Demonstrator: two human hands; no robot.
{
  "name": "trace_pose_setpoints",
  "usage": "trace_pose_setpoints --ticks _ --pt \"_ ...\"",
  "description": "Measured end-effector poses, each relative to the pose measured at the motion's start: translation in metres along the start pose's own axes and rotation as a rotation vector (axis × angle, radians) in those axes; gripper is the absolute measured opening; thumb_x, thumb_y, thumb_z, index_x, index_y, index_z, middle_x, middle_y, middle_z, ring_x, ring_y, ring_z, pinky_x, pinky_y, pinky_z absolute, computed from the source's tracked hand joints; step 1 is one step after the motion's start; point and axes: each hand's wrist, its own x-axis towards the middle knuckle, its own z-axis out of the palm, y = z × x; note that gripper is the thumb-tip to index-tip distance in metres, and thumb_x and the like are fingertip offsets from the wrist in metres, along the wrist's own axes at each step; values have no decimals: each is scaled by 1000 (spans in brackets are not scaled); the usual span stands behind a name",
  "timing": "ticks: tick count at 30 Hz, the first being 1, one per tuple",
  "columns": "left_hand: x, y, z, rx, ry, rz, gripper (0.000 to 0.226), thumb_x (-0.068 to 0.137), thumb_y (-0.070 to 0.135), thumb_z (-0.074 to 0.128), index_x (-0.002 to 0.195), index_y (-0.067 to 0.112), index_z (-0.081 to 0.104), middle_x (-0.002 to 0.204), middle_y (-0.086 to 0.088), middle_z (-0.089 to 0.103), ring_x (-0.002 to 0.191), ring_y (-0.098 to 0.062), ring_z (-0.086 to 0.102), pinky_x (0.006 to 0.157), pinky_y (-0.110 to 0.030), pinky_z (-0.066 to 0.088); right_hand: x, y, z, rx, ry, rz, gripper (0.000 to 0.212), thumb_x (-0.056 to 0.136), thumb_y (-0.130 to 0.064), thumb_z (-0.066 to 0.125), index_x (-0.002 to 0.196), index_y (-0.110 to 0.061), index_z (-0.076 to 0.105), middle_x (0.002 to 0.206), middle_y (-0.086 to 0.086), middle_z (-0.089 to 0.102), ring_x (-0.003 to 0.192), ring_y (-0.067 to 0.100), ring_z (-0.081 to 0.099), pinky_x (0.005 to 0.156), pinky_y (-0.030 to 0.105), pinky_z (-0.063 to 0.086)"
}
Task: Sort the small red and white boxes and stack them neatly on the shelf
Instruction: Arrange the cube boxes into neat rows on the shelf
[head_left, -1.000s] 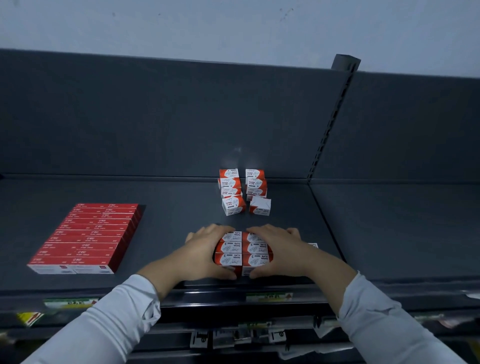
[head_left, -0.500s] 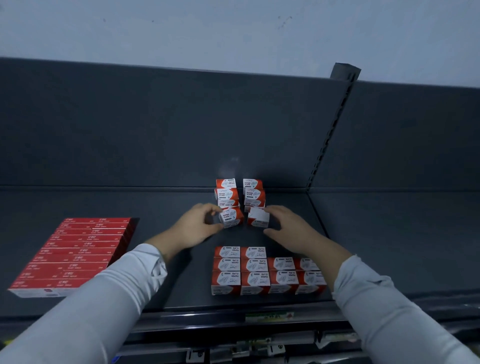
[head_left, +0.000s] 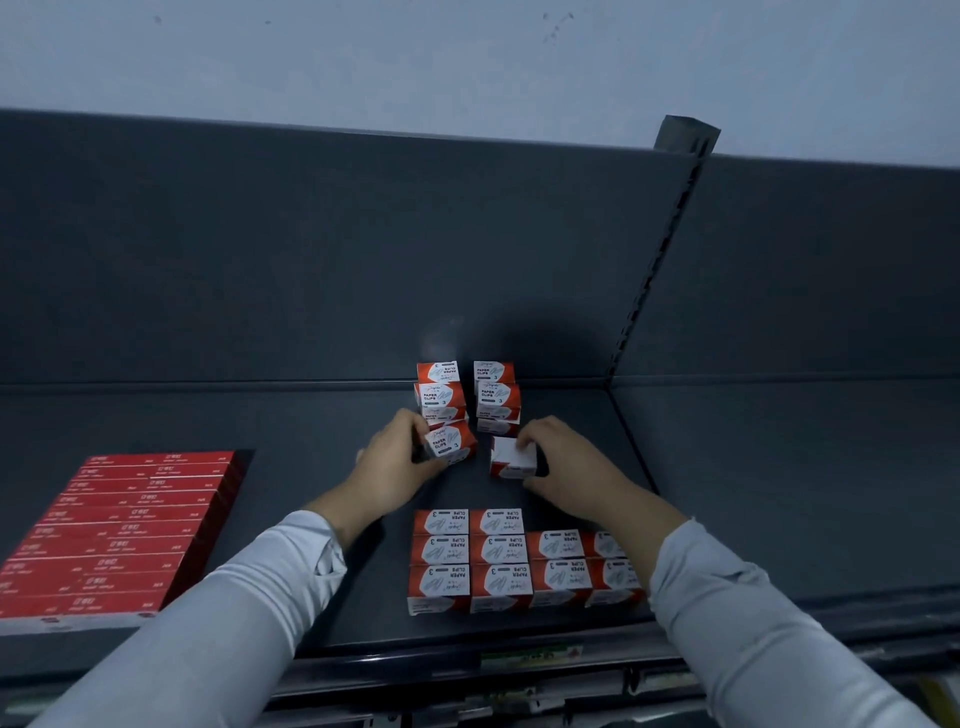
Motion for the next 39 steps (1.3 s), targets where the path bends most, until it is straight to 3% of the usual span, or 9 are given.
trace_pose_setpoints --ticks 4,6,10,12,16,22,29,33,39 --pt "-4 5 -6 -124 -63 18 38 85 24 73 119 23 56 114 2 51 94 -6 57 81 -10 45 -1 3 -6 129 9 18 35 83 -18 74 112 -25 55 118 -7 47 110 11 51 91 21 43" --pt "-10 11 -12 -256 -80 30 38 86 14 72 121 18 59 118 -1 53 96 -10 62 87 -19 51 -4 5 -9 269 32 46 28 83 -21 74 107 -25 59 115 -7 50 107 12 54 92 24 46" --pt "-21 23 -21 -596 -163 41 41 85 -5 66 121 11 56 116 -1 68 102 -13 67 79 -20 53 -13 2 -16 759 89 159 10 93 -20 63 103 -20 65 107 -1 66 97 19 66 85 38 58" --pt "-24 32 -24 -714 -217 27 43 85 -10 64 122 9 55 114 -3 71 101 -16 68 76 -21 53 -18 -4 -21 981 93 193 11 97 -18 58 104 -13 66 103 5 70 93 21 70 79 36 60" --pt "-27 45 -29 -855 -275 10 47 83 -14 62 124 8 54 116 -10 70 104 -25 68 78 -26 55 -29 -10 -30 1164 164 210 20 98 -26 55 101 -9 66 90 10 75 76 21 71 65 29 57" --pt "-33 63 -29 -968 -294 28 44 82 -11 63 121 8 55 120 -16 67 109 -33 66 97 -40 53 -41 -15 -44 1237 216 162 34 96 -38 55 103 -6 65 85 11 74 66 19 67 56 24 54" --pt "-48 82 -26 -1007 -227 37 47 77 0 66 122 10 58 117 -14 69 107 -29 67 89 -33 57 -59 -12 -54 1325 206 98 40 88 -42 60 105 -7 67 91 11 74 75 20 70 64 26 57" --pt "-56 91 -25 -1016 -189 46 42 84 -4 62 123 10 58 116 -14 69 106 -27 68 84 -29 58 -69 -6 -55 1262 190 47 24 88 -15 69 112 -17 67 104 3 74 92 16 71 73 24 56" --pt "-68 101 -22 -1027 -156 61 42 86 -8 59 124 11 57 117 -16 68 101 -28 69 81 -28 58 -87 3 -61 1142 74 -18 34 93 -5 61 118 -28 66 114 10 63 101 26 68 79 40 60"
